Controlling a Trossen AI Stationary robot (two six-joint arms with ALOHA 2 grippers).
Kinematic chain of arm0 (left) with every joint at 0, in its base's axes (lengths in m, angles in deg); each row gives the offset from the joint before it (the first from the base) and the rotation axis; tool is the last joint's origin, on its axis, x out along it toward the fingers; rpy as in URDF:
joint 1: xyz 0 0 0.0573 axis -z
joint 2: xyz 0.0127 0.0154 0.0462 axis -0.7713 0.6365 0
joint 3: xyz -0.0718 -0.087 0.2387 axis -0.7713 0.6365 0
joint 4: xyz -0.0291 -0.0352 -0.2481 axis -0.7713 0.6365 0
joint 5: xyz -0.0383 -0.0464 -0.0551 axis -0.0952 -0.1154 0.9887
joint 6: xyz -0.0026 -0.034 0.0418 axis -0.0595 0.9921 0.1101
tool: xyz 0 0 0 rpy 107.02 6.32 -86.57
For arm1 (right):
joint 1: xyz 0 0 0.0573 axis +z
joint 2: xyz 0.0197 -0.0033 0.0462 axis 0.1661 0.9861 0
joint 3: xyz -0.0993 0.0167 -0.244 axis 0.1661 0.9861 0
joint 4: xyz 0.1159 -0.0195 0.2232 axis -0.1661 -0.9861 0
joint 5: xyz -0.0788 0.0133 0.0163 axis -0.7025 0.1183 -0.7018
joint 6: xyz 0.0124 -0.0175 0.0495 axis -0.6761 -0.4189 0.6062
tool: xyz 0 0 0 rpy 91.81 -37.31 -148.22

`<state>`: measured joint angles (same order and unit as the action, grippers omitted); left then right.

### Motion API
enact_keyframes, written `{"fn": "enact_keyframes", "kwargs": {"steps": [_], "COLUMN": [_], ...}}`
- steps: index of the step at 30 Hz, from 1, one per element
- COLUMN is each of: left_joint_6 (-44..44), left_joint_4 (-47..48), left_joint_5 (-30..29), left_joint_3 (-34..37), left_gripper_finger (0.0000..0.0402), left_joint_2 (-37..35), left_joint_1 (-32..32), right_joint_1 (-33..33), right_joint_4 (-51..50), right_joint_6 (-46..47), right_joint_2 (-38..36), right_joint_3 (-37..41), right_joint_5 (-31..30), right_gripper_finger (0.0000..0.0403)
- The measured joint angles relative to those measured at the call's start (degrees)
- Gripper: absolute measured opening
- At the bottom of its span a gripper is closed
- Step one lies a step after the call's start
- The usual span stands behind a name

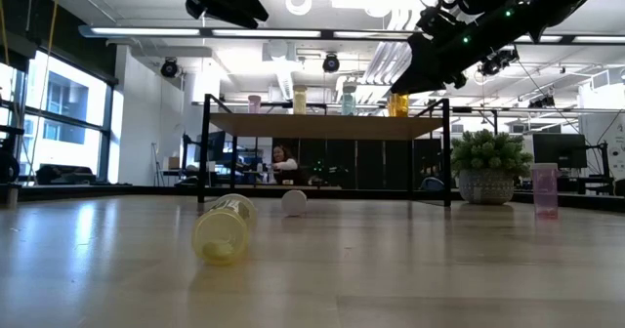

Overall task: Pick and place medicine bottles onto shelf by color
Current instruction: Put the orange pill bottle aligned with the other orange pill bottles on the shelf, then put the blue pill bottle aligned with the other blue pill bottles on the shelf

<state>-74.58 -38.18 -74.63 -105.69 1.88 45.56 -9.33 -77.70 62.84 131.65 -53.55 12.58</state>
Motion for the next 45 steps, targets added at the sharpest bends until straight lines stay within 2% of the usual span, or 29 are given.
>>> {"fn": "enact_keyframes", "kwargs": {"steps": [10, 20, 45], "left_joint_6": [0.0, -1.5, -1.5], "left_joint_4": [0.0, 0.0, 0.0], "left_joint_5": [-0.2, -0.2, -0.1], "left_joint_3": [0.0, 0.0, 0.0], "left_gripper_finger": [0.0229, 0.0229, 0.0229], "left_joint_2": [0.0, 0.0, 0.0], "left_joint_1": [0.0, 0.0, 0.0], "right_joint_1": [0.0, 0.0, 0.0], "right_joint_4": [-0.3, -0.6, 4.4], "right_joint_6": [-0.1, -0.1, -1.5], "right_joint_2": [0.0, 0.1, 0.0], "right_joint_3": [0.0, 0.1, 0.1], "right_joint_5": [0.0, -1.7, -1.7], "right_gripper_finger": [0.0104, 0.0149, 0.0152]}}
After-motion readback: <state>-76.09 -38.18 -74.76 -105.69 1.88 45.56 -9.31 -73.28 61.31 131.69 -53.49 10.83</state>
